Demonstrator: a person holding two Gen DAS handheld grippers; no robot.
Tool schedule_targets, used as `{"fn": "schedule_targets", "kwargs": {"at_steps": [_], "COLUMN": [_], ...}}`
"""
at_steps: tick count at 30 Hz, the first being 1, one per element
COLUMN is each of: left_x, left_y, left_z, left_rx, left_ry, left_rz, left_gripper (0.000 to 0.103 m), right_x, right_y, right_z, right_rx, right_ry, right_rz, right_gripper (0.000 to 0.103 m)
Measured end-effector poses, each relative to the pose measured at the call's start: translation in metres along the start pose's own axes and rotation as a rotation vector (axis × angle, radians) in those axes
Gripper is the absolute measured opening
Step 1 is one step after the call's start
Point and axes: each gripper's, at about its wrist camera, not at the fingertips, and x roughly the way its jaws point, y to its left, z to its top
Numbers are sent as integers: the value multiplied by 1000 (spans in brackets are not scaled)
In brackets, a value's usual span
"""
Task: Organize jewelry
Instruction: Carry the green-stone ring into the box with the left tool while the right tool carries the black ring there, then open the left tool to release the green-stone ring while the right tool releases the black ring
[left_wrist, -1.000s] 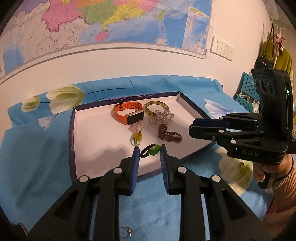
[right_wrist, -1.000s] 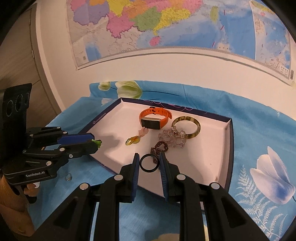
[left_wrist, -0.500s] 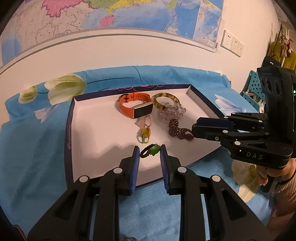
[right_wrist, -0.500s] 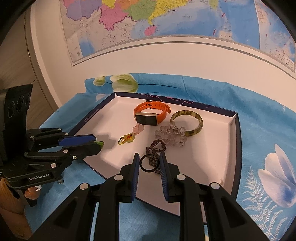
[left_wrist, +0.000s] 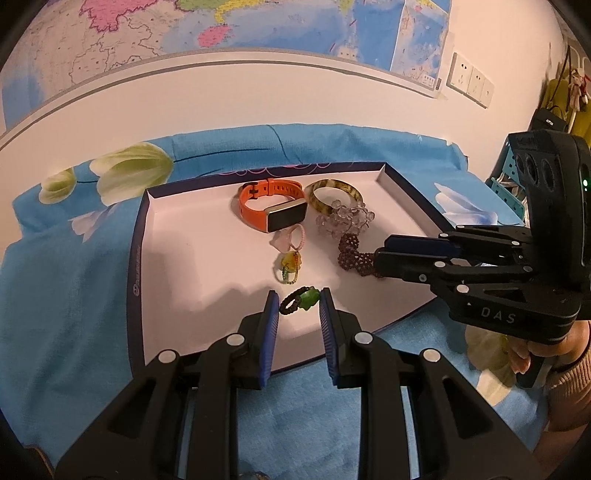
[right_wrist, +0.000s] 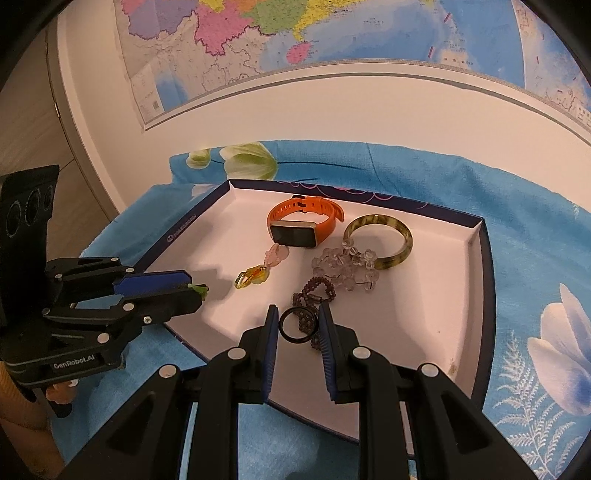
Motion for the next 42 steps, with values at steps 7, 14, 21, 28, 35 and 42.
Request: {"fn": "schedule_targets", "kwargs": {"at_steps": [7, 14, 21, 28, 35, 42], "left_x": [2, 8, 10, 15, 25, 34], "left_y": [0, 3, 3, 7, 7, 8], "left_z": [-1, -3, -2, -2, 2, 8], "left_rx": [-13, -29, -32, -45, -36, -41], "left_ry": [12, 23, 26, 35, 48, 53], "left_rz": [11, 23, 26, 26, 41, 45], "left_gripper": [23, 23, 23, 23, 23, 23], "right_x": [-2, -2, 1, 3, 9, 14], "right_y": [0, 0, -2, -5, -5, -6], "right_z": [-2, -2, -2, -3, -2, -2], "right_rx": [-7, -6, 0, 12, 14, 17], "right_ry": [-13, -18, -14, -13, -1, 4], "right_rz": [-18, -22, -31, -33, -36, -47], "right_gripper": [20, 20, 20, 20, 20, 20]}}
